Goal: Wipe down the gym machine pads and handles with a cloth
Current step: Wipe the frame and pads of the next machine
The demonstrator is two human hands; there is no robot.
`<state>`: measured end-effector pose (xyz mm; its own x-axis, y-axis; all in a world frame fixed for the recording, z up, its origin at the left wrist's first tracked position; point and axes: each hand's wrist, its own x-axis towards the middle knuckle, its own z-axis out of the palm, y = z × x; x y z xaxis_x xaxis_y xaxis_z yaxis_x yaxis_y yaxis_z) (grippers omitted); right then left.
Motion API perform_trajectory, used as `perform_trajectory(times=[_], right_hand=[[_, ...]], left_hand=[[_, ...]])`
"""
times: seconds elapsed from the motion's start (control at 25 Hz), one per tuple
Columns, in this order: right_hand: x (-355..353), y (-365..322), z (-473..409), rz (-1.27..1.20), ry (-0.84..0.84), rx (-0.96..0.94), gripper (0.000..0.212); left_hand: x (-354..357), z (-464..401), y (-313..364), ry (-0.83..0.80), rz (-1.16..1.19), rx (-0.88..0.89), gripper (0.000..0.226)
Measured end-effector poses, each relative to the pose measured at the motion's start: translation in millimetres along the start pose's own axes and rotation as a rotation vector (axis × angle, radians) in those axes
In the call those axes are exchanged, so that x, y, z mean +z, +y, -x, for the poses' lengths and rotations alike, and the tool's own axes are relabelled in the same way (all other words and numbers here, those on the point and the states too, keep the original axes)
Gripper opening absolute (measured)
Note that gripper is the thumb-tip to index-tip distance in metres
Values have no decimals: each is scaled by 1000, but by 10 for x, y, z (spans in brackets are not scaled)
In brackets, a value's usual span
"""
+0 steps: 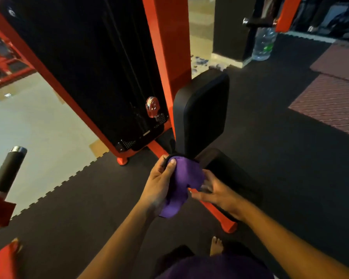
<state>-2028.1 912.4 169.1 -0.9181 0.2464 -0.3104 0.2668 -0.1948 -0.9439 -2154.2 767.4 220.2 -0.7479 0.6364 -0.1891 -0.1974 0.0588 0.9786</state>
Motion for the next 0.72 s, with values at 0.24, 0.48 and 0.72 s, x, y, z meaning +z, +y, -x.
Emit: perform_trajectory(times=[0.24, 0.48, 0.72], right_hand=[[115, -381, -124, 174, 158, -45, 20], [210, -803, -123, 116, 314, -139, 8], [-99, -742, 2, 71, 214, 87, 61]], left_hand=[[-268, -145, 139, 57, -161, 129, 23], [-241, -35, -103, -266, 148, -161, 68], [-85, -253, 68, -302, 112, -210, 43]])
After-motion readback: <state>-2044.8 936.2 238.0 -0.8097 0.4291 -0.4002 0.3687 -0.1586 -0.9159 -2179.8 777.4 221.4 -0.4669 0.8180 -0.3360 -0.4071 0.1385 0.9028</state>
